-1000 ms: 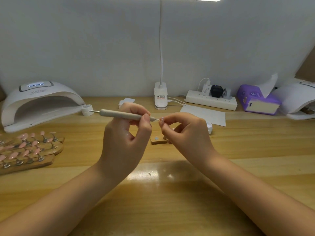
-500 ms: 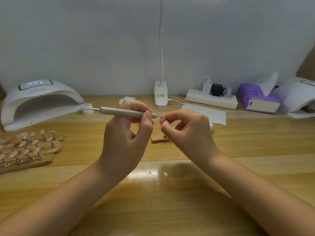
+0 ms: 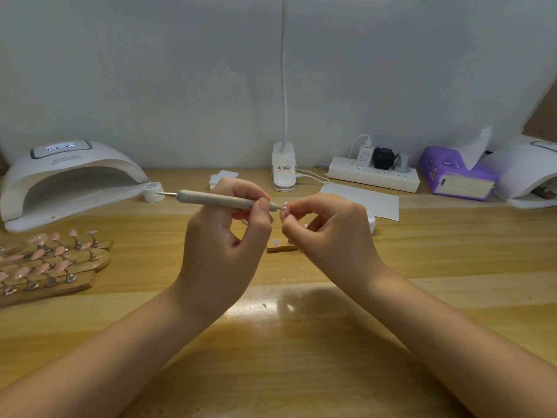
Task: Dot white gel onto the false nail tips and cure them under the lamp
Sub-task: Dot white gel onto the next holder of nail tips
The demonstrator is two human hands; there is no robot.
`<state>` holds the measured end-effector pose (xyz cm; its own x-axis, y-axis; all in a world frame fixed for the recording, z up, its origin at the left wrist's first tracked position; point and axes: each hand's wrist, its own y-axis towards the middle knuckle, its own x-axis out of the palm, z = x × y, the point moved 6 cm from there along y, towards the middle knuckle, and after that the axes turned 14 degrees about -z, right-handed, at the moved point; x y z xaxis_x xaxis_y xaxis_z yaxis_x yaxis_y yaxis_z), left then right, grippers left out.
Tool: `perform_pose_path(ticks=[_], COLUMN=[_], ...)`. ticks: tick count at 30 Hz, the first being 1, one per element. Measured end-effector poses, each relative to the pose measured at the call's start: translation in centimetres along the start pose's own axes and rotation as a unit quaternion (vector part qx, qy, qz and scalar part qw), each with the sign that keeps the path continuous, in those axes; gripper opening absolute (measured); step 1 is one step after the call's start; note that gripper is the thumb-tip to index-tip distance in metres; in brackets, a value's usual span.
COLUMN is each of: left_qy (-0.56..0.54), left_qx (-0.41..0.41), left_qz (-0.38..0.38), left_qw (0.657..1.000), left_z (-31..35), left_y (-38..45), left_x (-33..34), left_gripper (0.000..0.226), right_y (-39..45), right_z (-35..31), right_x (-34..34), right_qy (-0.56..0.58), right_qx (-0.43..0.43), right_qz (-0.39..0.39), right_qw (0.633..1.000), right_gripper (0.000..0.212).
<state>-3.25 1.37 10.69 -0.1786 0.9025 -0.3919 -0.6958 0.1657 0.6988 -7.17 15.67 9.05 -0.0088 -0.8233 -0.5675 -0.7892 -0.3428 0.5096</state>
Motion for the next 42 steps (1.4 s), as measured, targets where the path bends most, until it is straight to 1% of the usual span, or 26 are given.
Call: perform_pose_path(ticks=[8, 31, 40, 42], left_qy=[-0.001, -0.003, 0.000, -0.002], left_qx=[0.001, -0.009, -0.016, -0.018], left_qz=[0.003, -0.001, -0.002, -0.001], left_qw=[1.000, 1.000, 1.000, 1.000], left_z=[0.03, -0.30, -0.34, -0.35], left_y=[0.06, 0.04, 0.01, 0.03], left_x=[-0.10, 0.06, 0.14, 0.14], left_gripper=[0.005, 0.005, 0.012, 0.010], right_y=[-0.04, -0.03, -0.01, -0.03], right_z=[0.00, -0.22, -0.24, -0.17], right_x=[-0.01, -0.04, 0.09, 0.15], right_qy=[0.004, -0.010, -0.015, -0.012], right_qx=[0.000, -0.018, -0.021, -0.015], right_qz=[0.005, 0.013, 0.011, 0.008], right_qw=[1.000, 1.000, 1.000, 1.000], right_gripper=[0.008, 0.008, 0.009, 0.008])
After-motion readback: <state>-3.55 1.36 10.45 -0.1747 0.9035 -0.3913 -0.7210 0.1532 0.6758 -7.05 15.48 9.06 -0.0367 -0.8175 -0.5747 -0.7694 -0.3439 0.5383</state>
